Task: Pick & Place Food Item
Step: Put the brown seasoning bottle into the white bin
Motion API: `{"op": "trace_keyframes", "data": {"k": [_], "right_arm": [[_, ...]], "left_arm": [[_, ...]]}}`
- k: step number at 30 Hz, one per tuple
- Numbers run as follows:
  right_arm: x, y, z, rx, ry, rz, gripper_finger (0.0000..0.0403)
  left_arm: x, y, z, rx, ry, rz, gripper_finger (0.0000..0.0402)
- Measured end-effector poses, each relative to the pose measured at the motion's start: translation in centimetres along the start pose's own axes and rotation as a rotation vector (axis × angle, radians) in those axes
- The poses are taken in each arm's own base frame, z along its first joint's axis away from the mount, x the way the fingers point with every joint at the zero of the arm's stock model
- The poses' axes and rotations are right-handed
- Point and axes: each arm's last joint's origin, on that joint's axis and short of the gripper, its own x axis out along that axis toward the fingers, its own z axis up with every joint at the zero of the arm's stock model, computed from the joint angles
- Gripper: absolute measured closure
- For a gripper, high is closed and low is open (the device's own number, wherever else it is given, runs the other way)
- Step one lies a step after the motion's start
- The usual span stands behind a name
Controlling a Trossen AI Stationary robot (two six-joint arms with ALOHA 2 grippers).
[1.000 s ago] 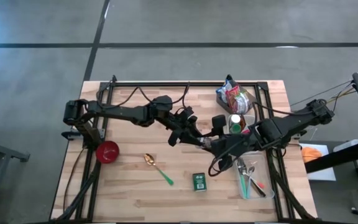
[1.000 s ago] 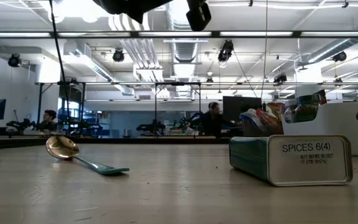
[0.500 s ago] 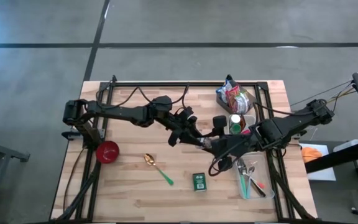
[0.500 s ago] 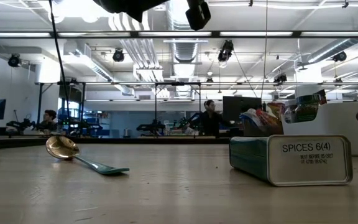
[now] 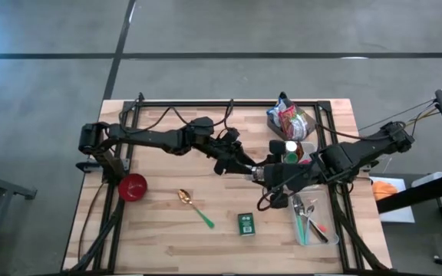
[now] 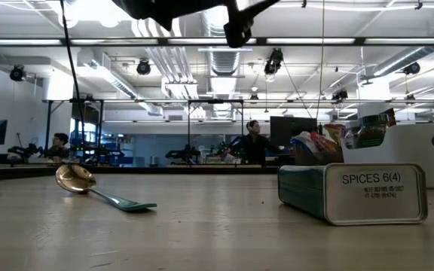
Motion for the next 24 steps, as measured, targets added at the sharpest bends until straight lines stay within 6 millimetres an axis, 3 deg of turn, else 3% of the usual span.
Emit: {"op": "trace_keyframes", "data": {"k": [8,16,24], "right_arm": [[-1.7,-1.1,-1.7,0.158,0.134,-0.005,0.022],[-2.7,-2.7,-4.6,0.368,0.455,-0.025,0.022],[-2.3,-3.0,-6.8,0.333,0.647,-0.02,0.022]], "left_arm": [[-1.0,1.2,0.6,-0.095,0.001,0.073,0.0027],[-2.4,1.8,1.1,-0.139,0.034,0.146,0.0026],[-2.9,1.4,1.3,-0.132,0.05,0.142,0.0026]]}}
